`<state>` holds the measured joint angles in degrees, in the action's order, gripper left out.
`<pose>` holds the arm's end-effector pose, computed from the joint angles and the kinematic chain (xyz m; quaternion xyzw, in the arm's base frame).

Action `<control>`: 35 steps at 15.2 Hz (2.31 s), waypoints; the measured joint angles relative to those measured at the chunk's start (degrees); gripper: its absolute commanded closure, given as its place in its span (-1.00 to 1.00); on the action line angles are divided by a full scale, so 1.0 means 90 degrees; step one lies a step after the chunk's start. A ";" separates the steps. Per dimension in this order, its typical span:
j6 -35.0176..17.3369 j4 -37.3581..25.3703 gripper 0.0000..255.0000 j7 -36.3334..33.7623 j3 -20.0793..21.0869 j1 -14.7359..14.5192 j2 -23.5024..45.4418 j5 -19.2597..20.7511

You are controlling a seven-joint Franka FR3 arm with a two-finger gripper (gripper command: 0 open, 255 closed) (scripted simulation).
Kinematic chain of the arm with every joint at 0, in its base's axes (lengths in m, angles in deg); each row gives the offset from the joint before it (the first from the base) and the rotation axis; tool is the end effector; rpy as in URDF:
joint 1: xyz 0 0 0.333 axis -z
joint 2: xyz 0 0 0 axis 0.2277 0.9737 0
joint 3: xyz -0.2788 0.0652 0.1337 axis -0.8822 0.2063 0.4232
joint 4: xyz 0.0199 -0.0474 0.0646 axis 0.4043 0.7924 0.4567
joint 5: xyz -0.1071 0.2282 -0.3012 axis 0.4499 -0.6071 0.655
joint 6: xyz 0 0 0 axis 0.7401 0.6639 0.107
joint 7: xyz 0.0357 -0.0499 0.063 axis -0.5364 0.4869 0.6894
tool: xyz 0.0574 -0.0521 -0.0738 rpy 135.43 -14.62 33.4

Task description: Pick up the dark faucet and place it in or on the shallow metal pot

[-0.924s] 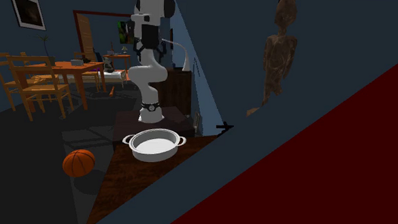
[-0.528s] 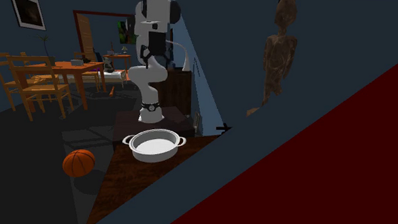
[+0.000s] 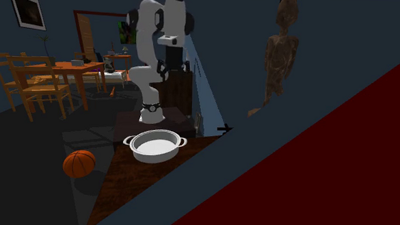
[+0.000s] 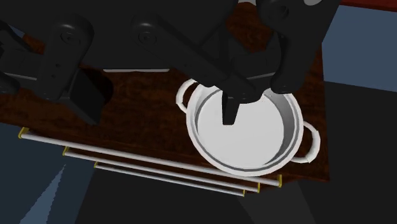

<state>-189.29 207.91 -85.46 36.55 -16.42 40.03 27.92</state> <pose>0.4090 0.0743 0.5072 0.9995 0.0107 -0.0248 0.0173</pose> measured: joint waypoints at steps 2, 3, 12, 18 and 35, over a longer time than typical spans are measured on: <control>-0.0300 -0.0137 -1.00 -0.0119 0.0135 -0.0074 0.0449 -0.0056; -0.0366 -0.0254 -1.00 -0.0162 0.0187 -0.0104 0.0639 -0.0075; -0.1281 -0.1228 -1.00 -0.0602 0.0632 -0.0393 0.2575 -0.0048; -0.1588 -0.2292 -1.00 -0.0884 0.0815 -0.0636 0.3988 0.0162; -0.2254 -0.3037 -1.00 -0.1161 0.0872 -0.0969 0.5447 0.0444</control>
<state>-209.58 180.57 -95.90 44.40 -25.15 89.06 31.92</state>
